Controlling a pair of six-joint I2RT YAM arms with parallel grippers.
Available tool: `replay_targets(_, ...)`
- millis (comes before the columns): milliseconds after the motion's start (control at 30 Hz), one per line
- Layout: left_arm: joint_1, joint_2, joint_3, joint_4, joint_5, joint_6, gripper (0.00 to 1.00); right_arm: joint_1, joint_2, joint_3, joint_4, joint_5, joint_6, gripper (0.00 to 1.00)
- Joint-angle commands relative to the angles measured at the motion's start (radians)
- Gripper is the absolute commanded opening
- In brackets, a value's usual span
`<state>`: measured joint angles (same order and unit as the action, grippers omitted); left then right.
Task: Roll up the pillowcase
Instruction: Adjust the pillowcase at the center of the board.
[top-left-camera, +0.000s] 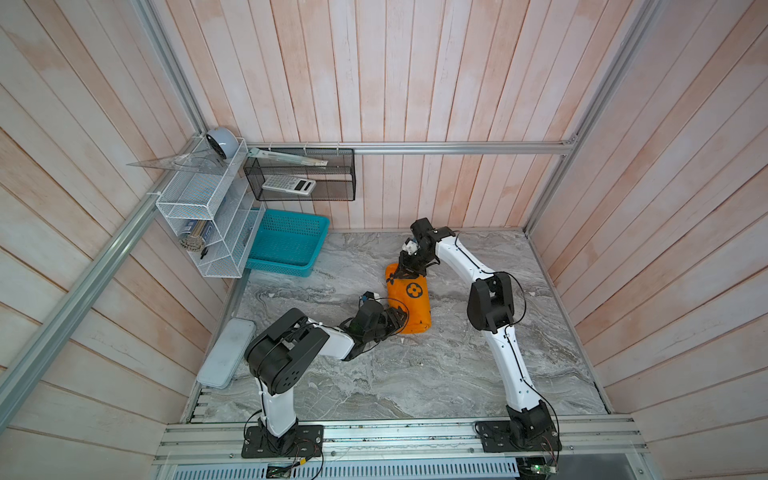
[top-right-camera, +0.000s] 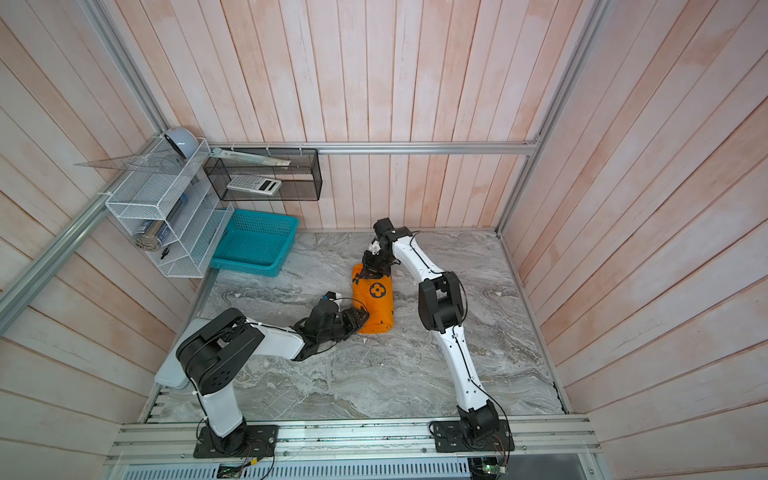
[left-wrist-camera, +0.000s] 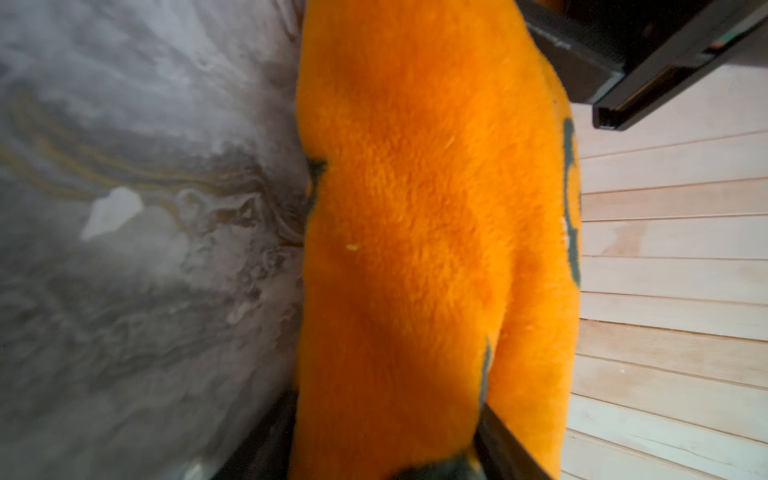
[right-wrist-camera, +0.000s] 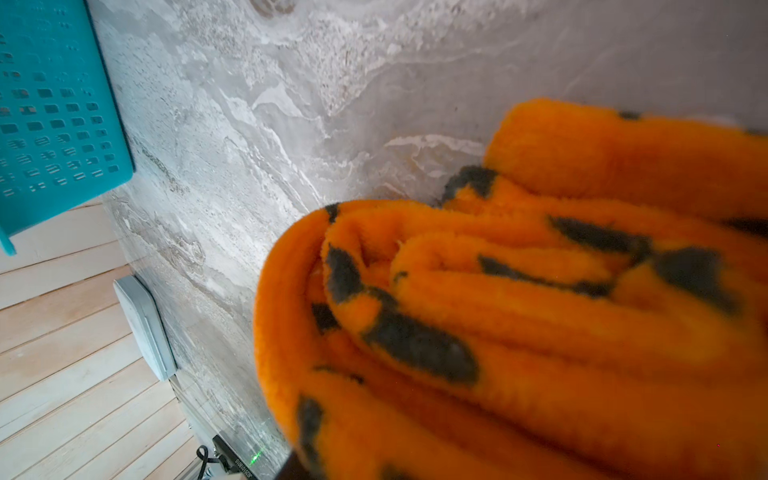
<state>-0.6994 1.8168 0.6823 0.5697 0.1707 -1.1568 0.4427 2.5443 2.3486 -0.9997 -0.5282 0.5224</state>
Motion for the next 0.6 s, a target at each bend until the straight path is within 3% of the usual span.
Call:
replay_targets(0,0.015,-0.061,-0.023,-0.251,-0.038,0.047,0.68,-0.005,0.021,-0.106,-0.068,0.098,-0.017,0.24)
replay_targets(333,0.013,-0.419,0.214,-0.873,-0.420,0.407,0.97,-0.003,-0.059,-0.147,-0.014,0.075,-0.018,0.30)
replay_targets(567,0.106,-0.382,0.453,-1.068,-0.674,0.672,1.00,0.000,-0.194,-0.168,0.014,0.065,-0.012,0.36)
